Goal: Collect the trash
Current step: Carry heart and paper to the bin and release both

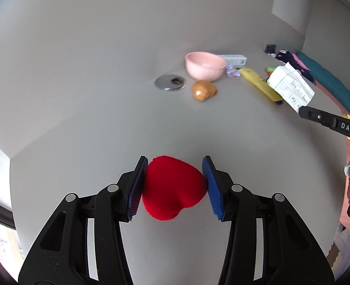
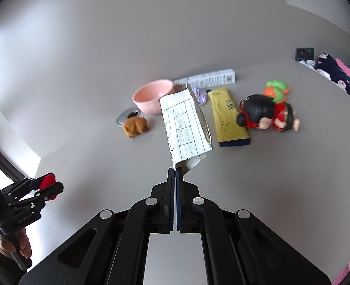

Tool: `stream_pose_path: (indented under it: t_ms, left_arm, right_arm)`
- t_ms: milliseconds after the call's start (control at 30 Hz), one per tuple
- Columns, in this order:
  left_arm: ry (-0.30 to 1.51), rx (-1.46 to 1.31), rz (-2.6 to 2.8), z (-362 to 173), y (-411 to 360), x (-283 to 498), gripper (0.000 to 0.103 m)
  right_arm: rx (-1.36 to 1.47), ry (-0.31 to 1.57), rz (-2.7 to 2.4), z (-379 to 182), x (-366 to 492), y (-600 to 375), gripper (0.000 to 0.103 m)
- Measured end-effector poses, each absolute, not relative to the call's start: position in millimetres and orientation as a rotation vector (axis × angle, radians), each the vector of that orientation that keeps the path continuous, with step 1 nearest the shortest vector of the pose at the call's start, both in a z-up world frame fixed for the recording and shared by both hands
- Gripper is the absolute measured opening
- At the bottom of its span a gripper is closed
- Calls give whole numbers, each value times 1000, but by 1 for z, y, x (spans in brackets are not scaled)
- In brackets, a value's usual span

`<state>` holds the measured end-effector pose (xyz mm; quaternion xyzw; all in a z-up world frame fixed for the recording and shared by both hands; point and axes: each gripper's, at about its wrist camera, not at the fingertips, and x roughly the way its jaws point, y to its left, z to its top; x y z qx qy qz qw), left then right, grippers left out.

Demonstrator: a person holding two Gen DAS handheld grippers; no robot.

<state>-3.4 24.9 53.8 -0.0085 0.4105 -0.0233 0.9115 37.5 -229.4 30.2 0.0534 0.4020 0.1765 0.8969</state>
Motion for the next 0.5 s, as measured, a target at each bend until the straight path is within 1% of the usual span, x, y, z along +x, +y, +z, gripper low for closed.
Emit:
stream_pose_path:
  t_ms: [300,500]
  left_arm:
    - [808,37,-171,78,-57,-7,47]
    - [805,74,-276,79,-124,-14,47]
  right_arm:
    - [163,753,337,62,-9,-292,2]
    - [192,709,268,75,-47,-353,2]
